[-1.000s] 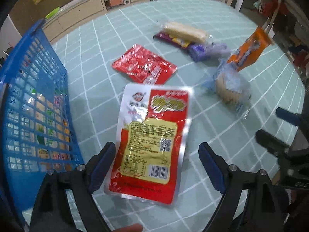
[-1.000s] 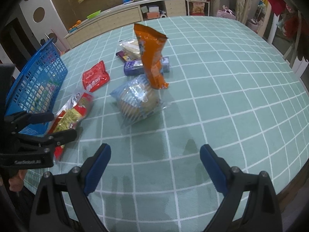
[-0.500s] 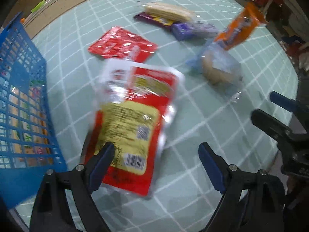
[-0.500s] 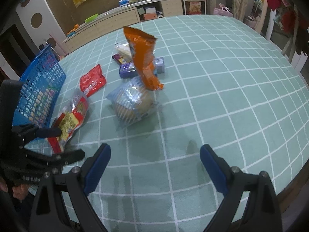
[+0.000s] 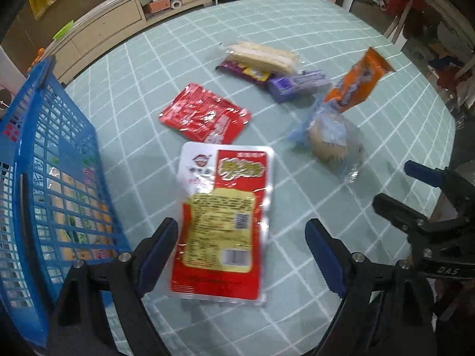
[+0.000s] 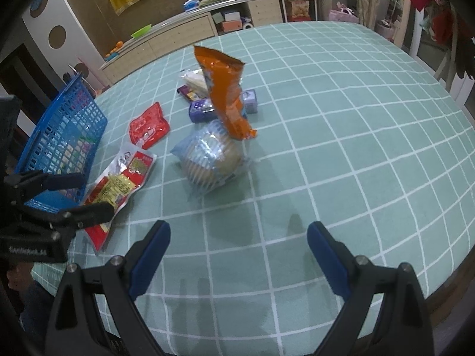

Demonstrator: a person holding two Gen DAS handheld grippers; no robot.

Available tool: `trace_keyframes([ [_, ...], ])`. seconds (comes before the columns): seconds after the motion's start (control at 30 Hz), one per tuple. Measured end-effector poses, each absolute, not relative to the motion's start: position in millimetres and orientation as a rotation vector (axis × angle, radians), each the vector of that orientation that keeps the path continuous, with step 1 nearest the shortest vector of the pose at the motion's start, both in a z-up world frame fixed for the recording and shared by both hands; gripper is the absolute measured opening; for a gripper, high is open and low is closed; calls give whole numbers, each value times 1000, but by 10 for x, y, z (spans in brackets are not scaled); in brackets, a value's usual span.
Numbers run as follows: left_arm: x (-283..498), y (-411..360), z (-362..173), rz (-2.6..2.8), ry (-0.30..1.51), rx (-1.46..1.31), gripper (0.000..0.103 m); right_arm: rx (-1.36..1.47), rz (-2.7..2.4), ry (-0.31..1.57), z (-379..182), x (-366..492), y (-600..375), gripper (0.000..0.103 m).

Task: Organize snacks
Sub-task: 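Close the left tool on the end of the red-and-white sausage pack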

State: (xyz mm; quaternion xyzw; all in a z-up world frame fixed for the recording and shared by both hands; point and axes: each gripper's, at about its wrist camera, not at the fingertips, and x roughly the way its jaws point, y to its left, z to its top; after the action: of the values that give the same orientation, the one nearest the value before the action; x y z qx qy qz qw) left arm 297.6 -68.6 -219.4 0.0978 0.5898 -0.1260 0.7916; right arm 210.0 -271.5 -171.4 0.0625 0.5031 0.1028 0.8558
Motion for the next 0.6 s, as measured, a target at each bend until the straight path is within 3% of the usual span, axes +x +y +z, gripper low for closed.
trace_keyframes([
  [0.3, 3164, -728, -2608, -242, 1359, 298, 86, 134, 233, 1069, -1749, 2144, -2697, 96],
  [0.6, 3146, -740, -2646, -287, 1382, 204, 86, 126, 227, 1064, -1746, 2164, -2725, 96],
])
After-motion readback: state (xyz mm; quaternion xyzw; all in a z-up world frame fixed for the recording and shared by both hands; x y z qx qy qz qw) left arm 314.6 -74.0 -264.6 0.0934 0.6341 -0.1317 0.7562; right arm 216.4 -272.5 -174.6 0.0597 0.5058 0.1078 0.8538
